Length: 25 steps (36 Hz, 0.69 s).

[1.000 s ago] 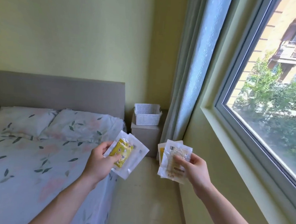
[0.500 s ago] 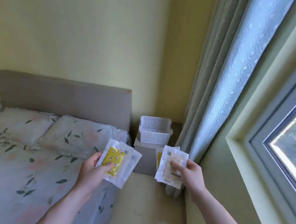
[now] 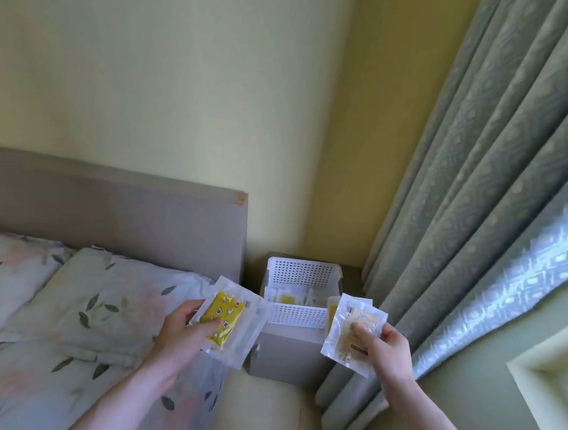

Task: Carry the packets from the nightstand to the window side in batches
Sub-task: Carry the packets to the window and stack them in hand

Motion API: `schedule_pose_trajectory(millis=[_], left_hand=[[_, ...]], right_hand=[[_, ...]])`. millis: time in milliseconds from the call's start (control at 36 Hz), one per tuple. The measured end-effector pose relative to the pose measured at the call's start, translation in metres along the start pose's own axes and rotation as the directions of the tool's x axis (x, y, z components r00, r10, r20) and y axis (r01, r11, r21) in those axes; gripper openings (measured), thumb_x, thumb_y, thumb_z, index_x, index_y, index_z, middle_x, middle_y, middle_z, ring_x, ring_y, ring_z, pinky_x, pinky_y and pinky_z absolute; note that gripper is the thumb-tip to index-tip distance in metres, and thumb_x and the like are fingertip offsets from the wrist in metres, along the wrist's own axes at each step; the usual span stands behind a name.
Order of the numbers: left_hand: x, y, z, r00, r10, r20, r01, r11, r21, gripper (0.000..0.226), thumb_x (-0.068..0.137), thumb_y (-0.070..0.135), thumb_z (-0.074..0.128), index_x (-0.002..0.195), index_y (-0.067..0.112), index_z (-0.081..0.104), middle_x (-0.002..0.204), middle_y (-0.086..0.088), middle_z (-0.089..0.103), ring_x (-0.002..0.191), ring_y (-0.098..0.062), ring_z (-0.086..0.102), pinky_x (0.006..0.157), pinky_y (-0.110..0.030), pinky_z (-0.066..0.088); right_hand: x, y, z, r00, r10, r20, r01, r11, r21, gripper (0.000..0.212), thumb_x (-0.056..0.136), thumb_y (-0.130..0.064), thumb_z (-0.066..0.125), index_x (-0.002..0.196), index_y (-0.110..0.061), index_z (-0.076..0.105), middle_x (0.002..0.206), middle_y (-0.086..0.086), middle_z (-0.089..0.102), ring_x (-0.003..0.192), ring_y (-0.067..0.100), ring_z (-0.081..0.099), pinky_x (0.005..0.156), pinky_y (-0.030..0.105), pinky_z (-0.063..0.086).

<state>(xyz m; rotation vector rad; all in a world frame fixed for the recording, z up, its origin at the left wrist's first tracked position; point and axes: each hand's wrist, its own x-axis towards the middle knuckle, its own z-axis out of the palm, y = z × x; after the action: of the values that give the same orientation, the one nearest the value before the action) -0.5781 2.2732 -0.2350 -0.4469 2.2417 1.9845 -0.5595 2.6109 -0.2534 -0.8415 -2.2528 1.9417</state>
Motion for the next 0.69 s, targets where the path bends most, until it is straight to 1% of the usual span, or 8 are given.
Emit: schedule_pose_trajectory(millis=[56, 111, 194, 306, 389, 444, 583, 694], left_hand=[[0.036, 0.005, 0.008, 1.000, -0.007, 0.027, 0.006, 0.999, 0.035, 0.022, 0.085, 0.011, 0.075, 0.103, 0.023, 0.073, 0.097, 0.002, 0.077, 0.092, -0.023, 0.073, 0.085, -0.046, 0.058], [0.064, 0.011, 0.017, 0.999, -0.020, 0.041, 0.017, 0.998, 0.059, 0.020, 0.084, 0.010, 0.075, 0.098, 0.024, 0.074, 0.095, 0.002, 0.077, 0.091, -0.023, 0.073, 0.086, -0.046, 0.058], [0.104, 0.016, 0.036, 0.997, -0.048, 0.062, 0.044, 0.996, 0.077, 0.019, 0.084, 0.008, 0.075, 0.097, 0.023, 0.073, 0.094, 0.001, 0.077, 0.090, -0.022, 0.073, 0.082, -0.042, 0.058], [0.155, 0.020, 0.067, 0.991, -0.083, 0.103, 0.071, 0.992, 0.109, 0.019, 0.083, 0.012, 0.074, 0.100, 0.020, 0.072, 0.094, 0.000, 0.076, 0.088, -0.019, 0.073, 0.070, -0.030, 0.053], [0.183, 0.015, 0.091, 0.990, -0.118, 0.083, 0.110, 0.989, 0.103, 0.019, 0.084, 0.006, 0.074, 0.100, 0.017, 0.072, 0.092, 0.000, 0.075, 0.084, -0.016, 0.072, 0.066, -0.026, 0.051], [0.204, 0.012, 0.107, 0.987, -0.151, 0.060, 0.144, 0.983, 0.110, 0.018, 0.084, 0.007, 0.074, 0.099, 0.017, 0.072, 0.092, 0.000, 0.076, 0.086, -0.018, 0.073, 0.070, -0.028, 0.052], [0.261, 0.005, 0.137, 0.974, -0.223, 0.047, 0.214, 0.965, 0.151, 0.019, 0.084, 0.007, 0.074, 0.101, 0.016, 0.072, 0.093, -0.004, 0.077, 0.086, -0.023, 0.075, 0.079, -0.040, 0.059], [0.302, -0.001, 0.156, 0.979, -0.203, 0.011, 0.197, 0.960, 0.200, 0.018, 0.085, 0.005, 0.073, 0.101, 0.014, 0.071, 0.090, -0.001, 0.076, 0.086, -0.022, 0.075, 0.072, -0.036, 0.059]], right_hand=[[0.024, -0.004, 0.006, 0.999, 0.017, -0.038, -0.017, 1.000, 0.001, 0.014, 0.090, -0.023, 0.075, 0.103, -0.018, 0.072, 0.091, -0.001, 0.079, 0.082, 0.019, 0.077, 0.082, 0.046, 0.063], [0.043, -0.007, 0.011, 0.997, 0.047, -0.068, -0.047, 0.999, 0.008, 0.011, 0.091, -0.022, 0.074, 0.101, -0.019, 0.072, 0.090, -0.001, 0.079, 0.080, 0.019, 0.077, 0.080, 0.044, 0.063], [0.081, -0.007, 0.020, 0.991, 0.082, -0.103, -0.084, 0.996, -0.017, 0.009, 0.091, -0.021, 0.074, 0.098, -0.016, 0.072, 0.088, 0.000, 0.079, 0.078, 0.019, 0.077, 0.077, 0.041, 0.063], [0.147, -0.008, 0.038, 0.983, 0.130, -0.129, -0.138, 0.989, -0.055, 0.009, 0.086, -0.022, 0.076, 0.091, -0.017, 0.072, 0.086, 0.000, 0.077, 0.081, 0.022, 0.075, 0.083, 0.044, 0.062], [0.191, -0.001, 0.054, 0.980, 0.168, -0.109, -0.178, 0.980, -0.088, 0.010, 0.082, -0.021, 0.074, 0.091, -0.017, 0.072, 0.085, 0.001, 0.076, 0.084, 0.025, 0.073, 0.081, 0.042, 0.062], [0.225, 0.007, 0.064, 0.975, 0.201, -0.097, -0.211, 0.973, -0.098, 0.011, 0.079, -0.018, 0.073, 0.090, -0.018, 0.071, 0.086, 0.001, 0.076, 0.085, 0.027, 0.073, 0.081, 0.046, 0.062], [0.307, 0.028, 0.092, 0.960, 0.279, -0.021, -0.279, 0.944, -0.179, 0.014, 0.085, -0.018, 0.074, 0.095, -0.027, 0.070, 0.093, -0.001, 0.076, 0.087, 0.022, 0.072, 0.085, 0.046, 0.061], [0.354, 0.039, 0.113, 0.950, 0.312, 0.019, -0.299, 0.923, -0.242, 0.015, 0.088, -0.019, 0.071, 0.101, -0.025, 0.071, 0.094, -0.003, 0.075, 0.089, 0.019, 0.071, 0.086, 0.039, 0.060]])
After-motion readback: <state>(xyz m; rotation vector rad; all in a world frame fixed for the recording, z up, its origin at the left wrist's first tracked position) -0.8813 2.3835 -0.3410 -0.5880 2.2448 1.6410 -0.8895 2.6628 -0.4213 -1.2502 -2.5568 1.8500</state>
